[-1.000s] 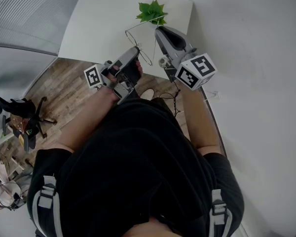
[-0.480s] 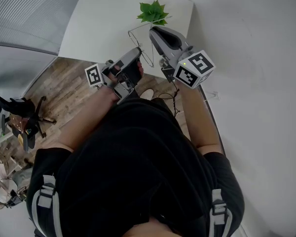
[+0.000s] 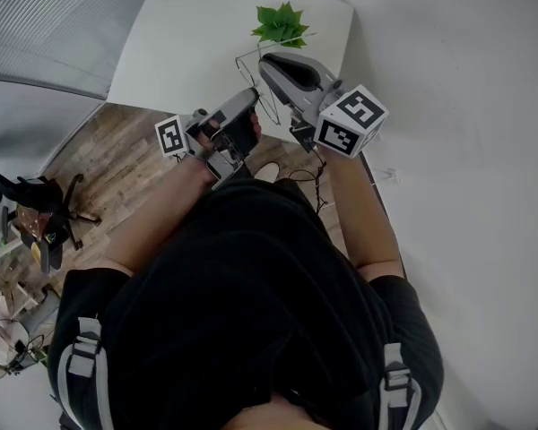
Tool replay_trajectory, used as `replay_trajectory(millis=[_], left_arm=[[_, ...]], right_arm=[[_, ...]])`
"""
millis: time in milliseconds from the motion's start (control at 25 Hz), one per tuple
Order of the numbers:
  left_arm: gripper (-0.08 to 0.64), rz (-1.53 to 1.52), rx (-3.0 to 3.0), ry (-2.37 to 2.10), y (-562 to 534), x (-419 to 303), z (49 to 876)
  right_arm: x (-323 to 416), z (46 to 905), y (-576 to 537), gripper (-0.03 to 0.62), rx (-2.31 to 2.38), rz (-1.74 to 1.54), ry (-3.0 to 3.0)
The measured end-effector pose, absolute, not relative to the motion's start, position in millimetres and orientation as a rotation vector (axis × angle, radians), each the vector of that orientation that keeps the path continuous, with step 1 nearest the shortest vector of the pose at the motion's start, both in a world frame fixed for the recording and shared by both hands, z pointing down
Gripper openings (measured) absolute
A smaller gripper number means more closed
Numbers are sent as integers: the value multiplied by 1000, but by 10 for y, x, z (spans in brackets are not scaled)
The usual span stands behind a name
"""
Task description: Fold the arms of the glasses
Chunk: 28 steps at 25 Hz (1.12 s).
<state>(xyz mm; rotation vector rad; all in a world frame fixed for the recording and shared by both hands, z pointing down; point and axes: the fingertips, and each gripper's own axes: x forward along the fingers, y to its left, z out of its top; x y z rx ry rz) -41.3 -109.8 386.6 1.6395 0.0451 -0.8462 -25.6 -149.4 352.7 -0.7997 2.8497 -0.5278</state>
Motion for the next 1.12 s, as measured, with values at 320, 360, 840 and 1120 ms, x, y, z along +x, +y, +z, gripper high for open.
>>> replay_trajectory(millis=[320, 360, 840, 1120], left_arm=[[14, -835, 1643, 65, -1090, -393, 3849], [14, -834, 1642, 69, -1090, -391, 3847], [14, -843, 1640, 68, -1098, -413, 3887], [14, -873, 1653, 28, -1123, -451, 3923]], right_arm=[[-398, 3501, -1427, 12, -633, -612, 2866], [-409, 3500, -1423, 11, -612, -630, 2863], [-334, 3541, -1437, 18, -558, -698, 2834], [158, 3569, -1583, 60, -867, -557, 2775]])
